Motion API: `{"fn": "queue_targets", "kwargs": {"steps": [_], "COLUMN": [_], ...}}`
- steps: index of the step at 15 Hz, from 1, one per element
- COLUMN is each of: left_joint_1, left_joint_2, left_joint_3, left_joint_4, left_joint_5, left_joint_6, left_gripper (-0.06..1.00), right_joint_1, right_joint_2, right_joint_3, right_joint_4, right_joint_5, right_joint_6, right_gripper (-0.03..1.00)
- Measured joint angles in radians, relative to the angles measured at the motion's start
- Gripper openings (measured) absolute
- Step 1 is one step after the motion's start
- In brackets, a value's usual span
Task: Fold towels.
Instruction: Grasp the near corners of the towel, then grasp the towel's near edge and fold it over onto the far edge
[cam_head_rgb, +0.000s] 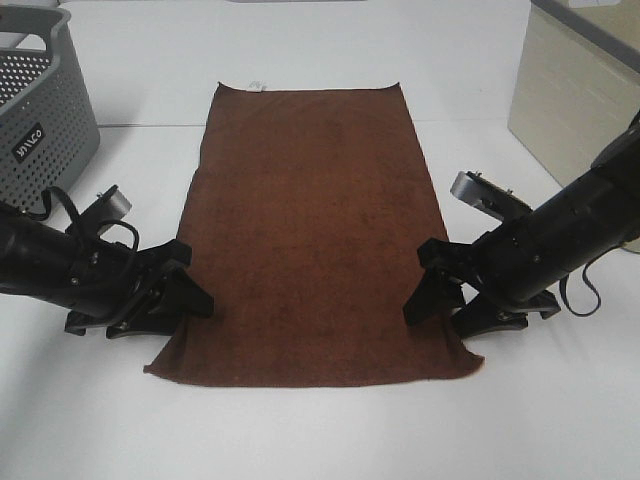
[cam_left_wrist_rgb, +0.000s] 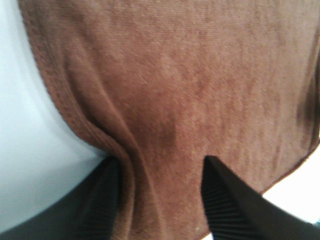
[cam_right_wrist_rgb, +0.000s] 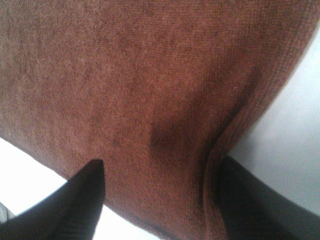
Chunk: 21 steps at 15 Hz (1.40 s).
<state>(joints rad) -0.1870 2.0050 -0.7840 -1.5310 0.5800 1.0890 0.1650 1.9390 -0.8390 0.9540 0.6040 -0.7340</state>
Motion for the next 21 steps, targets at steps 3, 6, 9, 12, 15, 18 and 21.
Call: {"fn": "queue_targets", "kwargs": {"steps": [3,6,9,12,15,18,21], "left_joint_1": [0.0,0.0,0.0,0.0,0.0,0.0,0.0], "left_joint_2": [0.009,0.01,-0.027,-0.144,-0.257,-0.37,-0.424], "left_joint_3": [-0.008,-0.008,-0.008,0.041,0.144,0.292,0.4], "left_joint_4": [0.003,0.032,0.13,0.208,0.22,0.221,0.221], "left_joint_5": [-0.021,-0.022,-0.002,-0.002,-0.002,0.017,0.043], "left_joint_6": [0.0,-0.004,-0.091,-0.162,-0.175,-0.176,-0.179], "left_gripper": [0.2,0.01,0.01,0.01,0.01,0.01,0.01], "right_joint_1": [0.0,0.0,0.0,0.0,0.0,0.0,0.0], "right_joint_2": [0.011,0.013,-0.025,-0.136,-0.228,-0.331,-0.409], "right_joint_3": [0.0,0.0,0.002,0.037,0.142,0.313,0.42], "right_joint_4": [0.007,-0.011,-0.05,-0.122,-0.136,-0.135,-0.135], "right_joint_5": [-0.041,-0.059,-0.029,0.001,0.018,0.023,0.031], "right_joint_6": [0.057,0.131,0.184,0.281,0.299,0.299,0.299], "right_gripper": [0.34,0.0,0.0,0.0,0.0,0.0,0.0]}}
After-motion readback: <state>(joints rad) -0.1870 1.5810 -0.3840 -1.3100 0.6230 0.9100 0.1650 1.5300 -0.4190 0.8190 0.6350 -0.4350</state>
